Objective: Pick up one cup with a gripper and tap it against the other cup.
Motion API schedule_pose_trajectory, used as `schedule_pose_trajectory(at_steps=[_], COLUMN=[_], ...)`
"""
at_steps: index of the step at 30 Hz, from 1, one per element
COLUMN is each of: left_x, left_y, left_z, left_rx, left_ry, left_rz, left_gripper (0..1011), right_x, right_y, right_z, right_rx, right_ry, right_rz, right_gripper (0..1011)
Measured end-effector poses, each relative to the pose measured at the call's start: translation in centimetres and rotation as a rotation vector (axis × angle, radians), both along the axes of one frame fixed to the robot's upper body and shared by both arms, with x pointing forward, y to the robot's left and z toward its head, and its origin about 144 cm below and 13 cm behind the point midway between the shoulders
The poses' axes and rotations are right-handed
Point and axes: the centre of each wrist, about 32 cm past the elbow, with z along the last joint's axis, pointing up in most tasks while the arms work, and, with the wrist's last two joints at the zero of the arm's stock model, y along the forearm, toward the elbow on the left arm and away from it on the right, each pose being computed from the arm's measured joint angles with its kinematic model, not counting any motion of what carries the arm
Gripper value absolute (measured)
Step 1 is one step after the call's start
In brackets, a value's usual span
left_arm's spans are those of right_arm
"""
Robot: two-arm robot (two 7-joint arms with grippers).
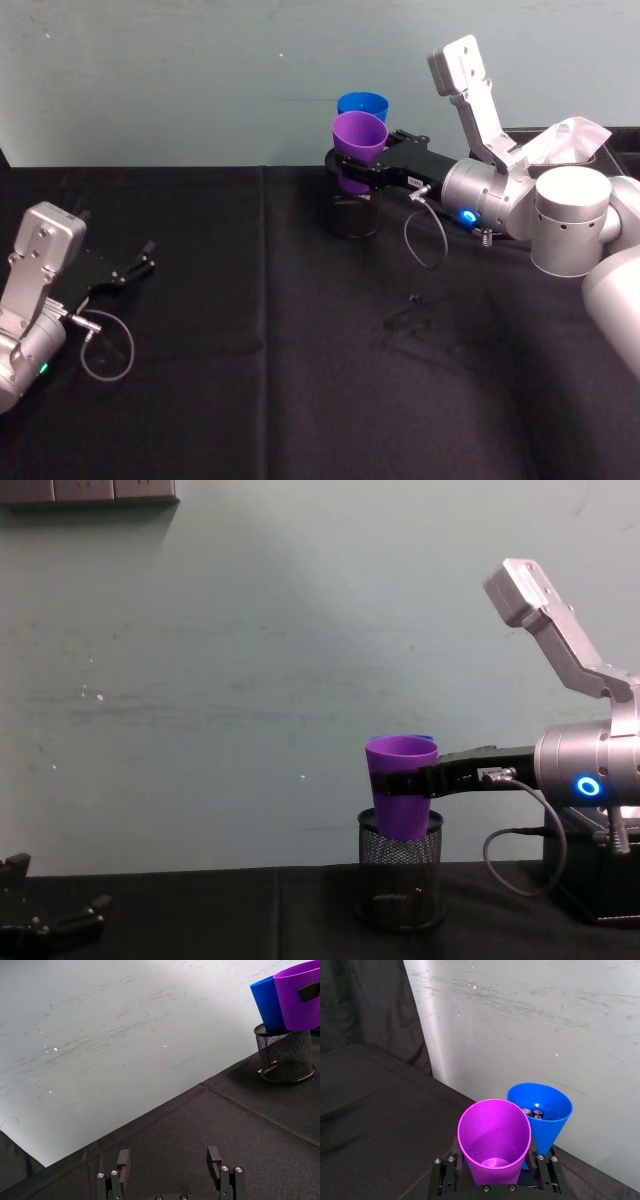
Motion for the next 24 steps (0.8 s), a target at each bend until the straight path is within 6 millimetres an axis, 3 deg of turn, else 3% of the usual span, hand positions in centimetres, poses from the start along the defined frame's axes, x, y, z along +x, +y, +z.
schedule_pose_trajectory(at_steps=[24], left_x=[0.0], left_y=[0.0], left_z=[0.0], left_rx=[0.0], left_ry=[0.0], left_rz=[0.0], left_gripper=[1000], right_x=[0.0], right_y=[0.0], right_z=[0.0], right_rx=[0.0], right_ry=[0.0], right_rz=[0.0], right_gripper=[726])
